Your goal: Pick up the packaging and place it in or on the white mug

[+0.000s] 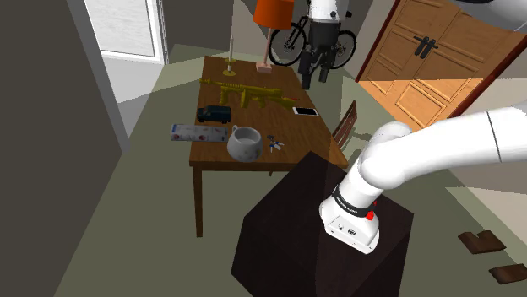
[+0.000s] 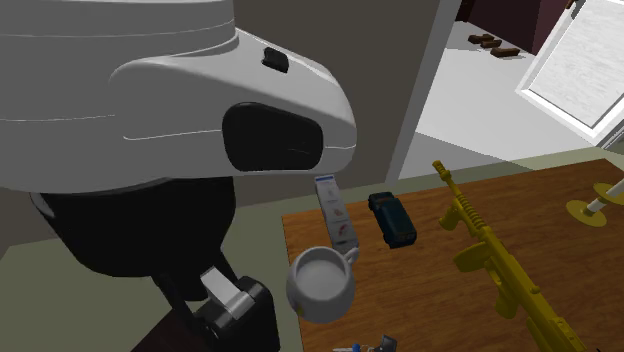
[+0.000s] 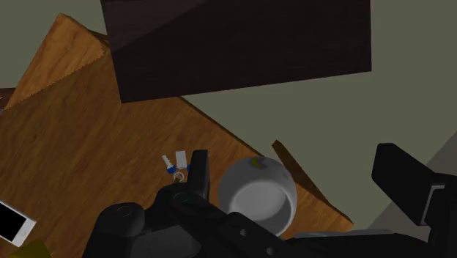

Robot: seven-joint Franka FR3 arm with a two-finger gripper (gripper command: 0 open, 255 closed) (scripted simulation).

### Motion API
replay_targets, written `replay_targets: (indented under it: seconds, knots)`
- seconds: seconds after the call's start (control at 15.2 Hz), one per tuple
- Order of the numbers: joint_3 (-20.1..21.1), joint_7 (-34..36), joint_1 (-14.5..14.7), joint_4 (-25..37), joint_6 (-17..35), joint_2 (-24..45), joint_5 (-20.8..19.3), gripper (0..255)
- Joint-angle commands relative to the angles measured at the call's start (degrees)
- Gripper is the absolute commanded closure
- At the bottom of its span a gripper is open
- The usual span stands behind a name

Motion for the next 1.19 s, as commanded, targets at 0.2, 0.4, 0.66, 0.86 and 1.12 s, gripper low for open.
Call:
replay_targets:
  seconds: [0.2, 0.4, 0.66, 0.86, 1.12]
  knots:
    - [-1.04, -2.93, 0.70, -1.60, 6.31, 3.97, -0.79, 0]
    - [-2.00, -5.77, 1.41, -2.44, 12.54, 8.59, -1.37, 0]
    - [-3.09, -9.51, 2.37, -2.38, 20.52, 15.62, -1.74, 0]
    - [-3.76, -12.30, 3.13, -1.46, 26.13, 21.39, -1.71, 0]
    - [-4.33, -16.06, 4.08, 0.89, 32.91, 29.52, -1.22, 0]
